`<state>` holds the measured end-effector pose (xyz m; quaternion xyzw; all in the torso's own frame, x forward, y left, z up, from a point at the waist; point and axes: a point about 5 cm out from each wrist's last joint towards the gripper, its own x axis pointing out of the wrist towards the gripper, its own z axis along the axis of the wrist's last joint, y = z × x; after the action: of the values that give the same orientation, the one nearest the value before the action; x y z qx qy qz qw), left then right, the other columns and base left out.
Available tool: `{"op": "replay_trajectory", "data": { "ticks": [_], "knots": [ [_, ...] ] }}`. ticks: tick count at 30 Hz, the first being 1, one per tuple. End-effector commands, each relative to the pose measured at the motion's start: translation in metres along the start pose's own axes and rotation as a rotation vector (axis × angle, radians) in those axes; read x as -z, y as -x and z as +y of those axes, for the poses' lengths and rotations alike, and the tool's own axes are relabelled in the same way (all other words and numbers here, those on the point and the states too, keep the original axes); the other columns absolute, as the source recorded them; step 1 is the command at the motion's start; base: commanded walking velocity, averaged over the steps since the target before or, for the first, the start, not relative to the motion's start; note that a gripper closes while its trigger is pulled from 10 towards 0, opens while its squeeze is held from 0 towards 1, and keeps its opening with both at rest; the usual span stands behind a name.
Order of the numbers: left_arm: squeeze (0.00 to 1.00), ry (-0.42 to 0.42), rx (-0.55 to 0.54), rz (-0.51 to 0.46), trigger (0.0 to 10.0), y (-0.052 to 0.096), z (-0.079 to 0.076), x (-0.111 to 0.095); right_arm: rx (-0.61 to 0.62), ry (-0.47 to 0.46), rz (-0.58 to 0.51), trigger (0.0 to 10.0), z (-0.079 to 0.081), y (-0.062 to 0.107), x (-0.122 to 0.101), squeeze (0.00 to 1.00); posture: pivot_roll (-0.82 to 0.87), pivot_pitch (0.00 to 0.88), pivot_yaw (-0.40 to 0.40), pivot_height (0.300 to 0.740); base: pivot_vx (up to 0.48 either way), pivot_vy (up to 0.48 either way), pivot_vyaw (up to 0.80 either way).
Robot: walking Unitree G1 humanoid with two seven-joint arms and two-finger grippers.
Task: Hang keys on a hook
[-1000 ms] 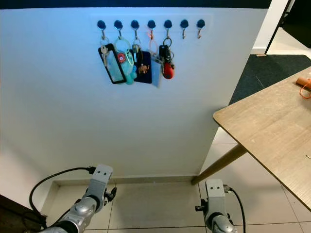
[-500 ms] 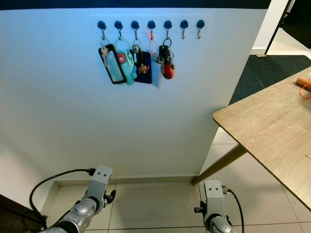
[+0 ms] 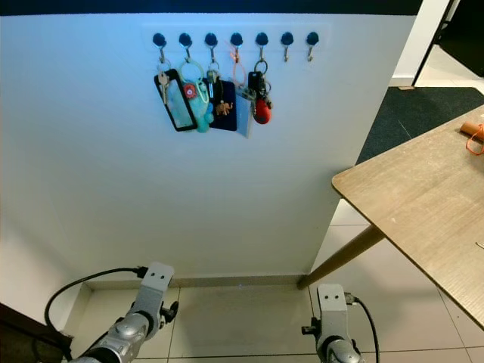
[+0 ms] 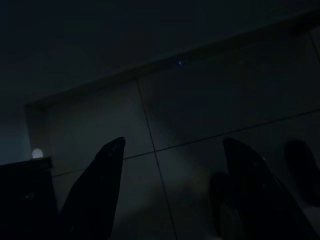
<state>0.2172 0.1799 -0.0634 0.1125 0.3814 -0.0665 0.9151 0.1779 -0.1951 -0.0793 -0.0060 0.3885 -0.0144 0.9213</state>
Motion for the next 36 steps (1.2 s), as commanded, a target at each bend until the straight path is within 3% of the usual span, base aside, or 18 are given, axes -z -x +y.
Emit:
{"op": "replay_trajectory", "data": {
  "ticks": [1,6,11,36],
  "knots": [
    [0.0,-0.014,0.006,0.029,10.0,0.001,-0.001,0.007,-0.004,-0.001,0.033,10.0,0.003,0.002,0.009,0.0,0.04,0.025,-0.009,0.74,0.0,0.0,0.0],
    [0.0,0.005,-0.019,0.039,10.0,0.002,0.003,0.01,-0.015,0.024,0.072,10.0,0.004,0.006,0.019,0.0,0.04,0.025,-0.001,0.74,0.0,0.0,0.0],
    [0.0,-0.038,0.016,0.032,10.0,0.002,-0.001,0.009,0.013,-0.003,0.058,10.0,-0.001,0.005,0.017,0.0,0.05,0.023,0.004,0.74,0.0,0.0,0.0],
    [0.0,0.01,-0.035,0.015,10.0,0.005,-0.001,0.015,-0.042,0.096,0.043,10.0,-0.002,0.001,0.005,0.0,0.08,0.007,-0.078,0.74,0.0,0.0,0.0]
  ]
}}
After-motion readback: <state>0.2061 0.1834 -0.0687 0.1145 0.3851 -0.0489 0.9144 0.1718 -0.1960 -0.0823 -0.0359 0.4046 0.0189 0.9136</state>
